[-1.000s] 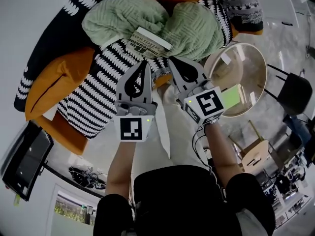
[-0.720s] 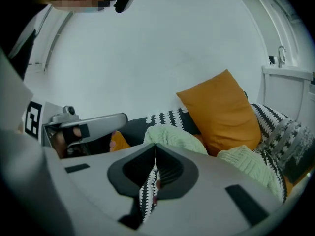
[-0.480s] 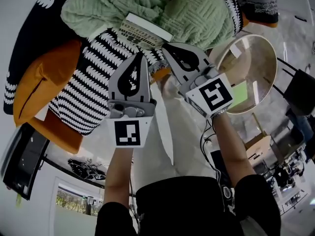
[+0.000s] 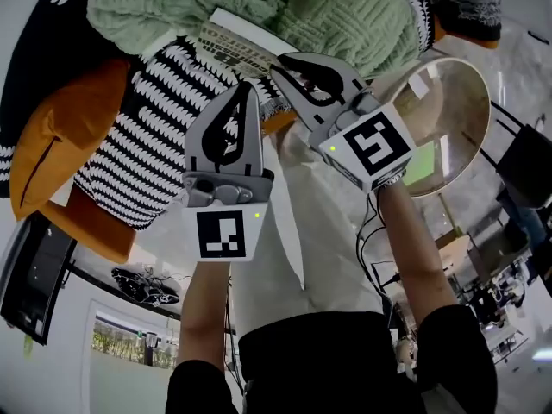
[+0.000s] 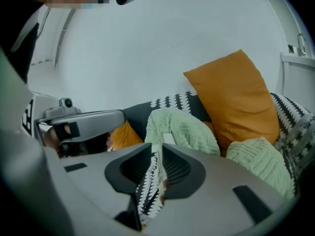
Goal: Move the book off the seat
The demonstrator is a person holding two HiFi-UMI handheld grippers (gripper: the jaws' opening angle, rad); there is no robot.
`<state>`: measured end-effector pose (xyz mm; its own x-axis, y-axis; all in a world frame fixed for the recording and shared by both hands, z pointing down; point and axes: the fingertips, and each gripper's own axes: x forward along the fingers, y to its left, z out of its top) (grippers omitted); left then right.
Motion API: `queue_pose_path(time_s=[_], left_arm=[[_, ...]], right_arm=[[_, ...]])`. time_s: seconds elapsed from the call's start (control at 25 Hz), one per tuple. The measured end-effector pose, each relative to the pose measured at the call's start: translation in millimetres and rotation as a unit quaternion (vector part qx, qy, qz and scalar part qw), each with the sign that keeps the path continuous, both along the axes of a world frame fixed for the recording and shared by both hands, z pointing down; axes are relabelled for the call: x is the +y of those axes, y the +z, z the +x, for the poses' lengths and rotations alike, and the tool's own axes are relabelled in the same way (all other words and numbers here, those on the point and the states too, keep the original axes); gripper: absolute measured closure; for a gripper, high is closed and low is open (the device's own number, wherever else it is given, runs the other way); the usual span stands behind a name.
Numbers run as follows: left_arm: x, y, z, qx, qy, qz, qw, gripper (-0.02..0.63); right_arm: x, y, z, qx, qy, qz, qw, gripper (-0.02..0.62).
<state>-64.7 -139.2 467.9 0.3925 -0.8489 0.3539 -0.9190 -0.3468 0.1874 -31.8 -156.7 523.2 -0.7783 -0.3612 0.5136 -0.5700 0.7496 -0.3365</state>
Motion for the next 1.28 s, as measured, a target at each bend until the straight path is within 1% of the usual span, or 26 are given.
queue_pose_path(time_s=[0.04,0.2,0.32,0.44,0.64,0.88,1.0,1.16,1.28], left_arm=[[1,2,-2,0.000,-0.002,-0.002,1.0000,0.595],[-5,4,0,-0.003,-0.007,-0.002,1.0000,0.595],[-13,1,2,-0.003,-0.010,-0.001,0.9999,0.596],[-15,6,2,-0.006,-0.010,-0.005,0.9999,0.596],[-17,6,3,-0.006,-0.016,-0.006,0.9998,0.595],[-18,13,-3,-0.007,-0.030,-0.010,0.9995,0.595],[-16,14,-7,-0.006,-0.037,-0.013,0.9992,0.595],[-14,15,-13,-0.009,-0.041,-0.014,0.9990,0.595],[-11,12,-16,-0.010,-0.041,-0.011,0.9991,0.596]], right_arm=[[1,4,-3,-0.001,-0.009,-0.008,1.000,0.517],[-8,14,-2,0.006,-0.033,-0.021,0.999,0.439],[-17,22,-2,0.017,-0.053,-0.031,0.998,0.367],[-22,36,-5,0.029,-0.073,-0.036,0.996,0.333],[-24,56,-9,0.042,-0.110,-0.064,0.991,0.296],[-15,88,-14,0.080,-0.161,-0.102,0.978,0.290],[-11,99,-15,0.095,-0.170,-0.115,0.974,0.290],[-4,106,-21,0.096,-0.173,-0.142,0.970,0.290],[0,109,-26,0.108,-0.173,-0.144,0.968,0.290]])
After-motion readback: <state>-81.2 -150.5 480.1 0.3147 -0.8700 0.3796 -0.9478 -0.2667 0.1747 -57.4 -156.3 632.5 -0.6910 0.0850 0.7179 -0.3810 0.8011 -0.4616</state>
